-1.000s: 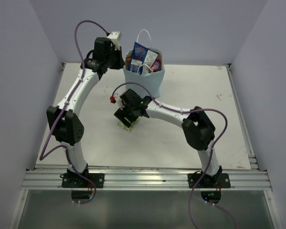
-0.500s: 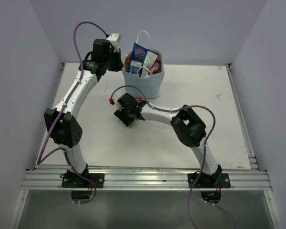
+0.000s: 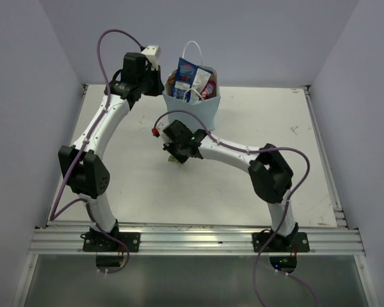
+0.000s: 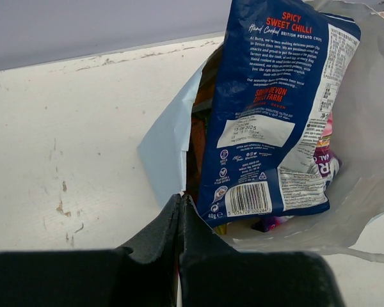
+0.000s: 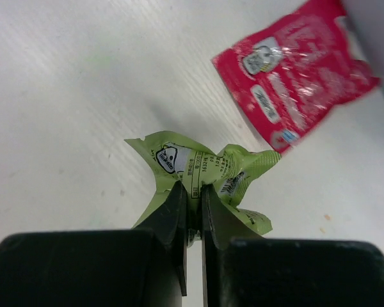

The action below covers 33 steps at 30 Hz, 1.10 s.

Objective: Place the snacks into the paper bag

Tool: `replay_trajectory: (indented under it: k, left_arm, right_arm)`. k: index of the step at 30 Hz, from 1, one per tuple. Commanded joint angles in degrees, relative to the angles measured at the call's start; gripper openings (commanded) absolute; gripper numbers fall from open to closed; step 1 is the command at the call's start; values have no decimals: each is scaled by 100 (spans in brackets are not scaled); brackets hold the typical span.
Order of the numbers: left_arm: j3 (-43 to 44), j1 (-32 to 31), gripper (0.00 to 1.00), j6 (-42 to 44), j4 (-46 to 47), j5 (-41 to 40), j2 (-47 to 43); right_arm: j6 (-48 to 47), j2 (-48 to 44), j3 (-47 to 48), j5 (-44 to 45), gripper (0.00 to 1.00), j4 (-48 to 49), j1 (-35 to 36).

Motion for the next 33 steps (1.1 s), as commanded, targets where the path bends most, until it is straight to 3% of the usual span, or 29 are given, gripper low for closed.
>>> replay_trajectory:
  k: [1,7,11,15,20,27,28,29,30,33]
  left_arm:
    - [22,91,0,47,380,29,-363]
    - [-57,91,0,-58,521,108,-310]
    - [-48,83,0,-111,565,135,-275]
    - [-13,91,0,-146,513,161,-240]
    - [-13,91,0,-102,381,82,-284]
    - [-4,91,0,-146,451,55,-231]
    - [-4,91,0,-181,486,64,-205]
    - [-13,91,0,-207,512,82,-205]
    - [-13,91,0,-234,530,91,-196]
    - [-22,91,0,-304,556,117,-178]
  right_arm:
    - [65,-1892,889,385,0,-834,37]
    - [-584,-2205,2401,1458,0,-1082,-207]
    - [-533,-1355,3192,1144,0,-546,-937]
    - [-200,-108,4762,460,0,-325,-1500]
    - [214,643,4935,71,0,-114,-1852]
    - [346,512,3978,-175,0,-158,-1888]
    - [346,503,3941,-228,3,-184,-1888]
    - [346,486,3924,-289,33,-228,-1888]
    - [346,433,3854,-307,44,-272,-1888]
    - [478,170,3861,-404,60,-316,-1888]
